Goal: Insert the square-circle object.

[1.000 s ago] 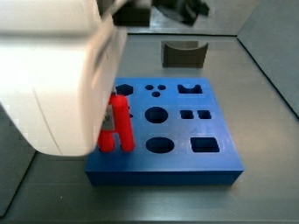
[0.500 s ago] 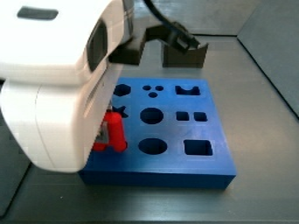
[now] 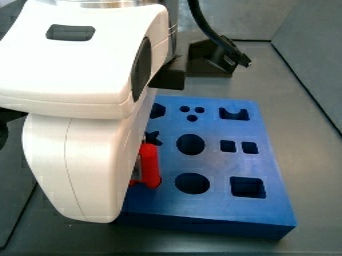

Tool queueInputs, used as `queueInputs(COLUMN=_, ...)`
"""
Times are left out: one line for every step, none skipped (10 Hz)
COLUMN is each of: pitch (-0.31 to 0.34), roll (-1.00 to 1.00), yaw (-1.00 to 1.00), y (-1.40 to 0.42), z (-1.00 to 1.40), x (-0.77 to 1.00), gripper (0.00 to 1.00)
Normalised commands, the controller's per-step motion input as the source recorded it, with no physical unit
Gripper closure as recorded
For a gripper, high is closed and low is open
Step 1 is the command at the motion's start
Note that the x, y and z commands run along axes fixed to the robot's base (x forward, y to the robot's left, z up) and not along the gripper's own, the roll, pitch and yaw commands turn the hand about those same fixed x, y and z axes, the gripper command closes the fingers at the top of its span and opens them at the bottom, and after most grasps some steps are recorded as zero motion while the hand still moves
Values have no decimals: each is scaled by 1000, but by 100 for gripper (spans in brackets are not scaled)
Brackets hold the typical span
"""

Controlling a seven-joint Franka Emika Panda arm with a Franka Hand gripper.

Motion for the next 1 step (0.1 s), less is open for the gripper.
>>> queueInputs(pitch=-133, roll=87, yaw=189, y=-286, z=-143, x=-89, gripper=100)
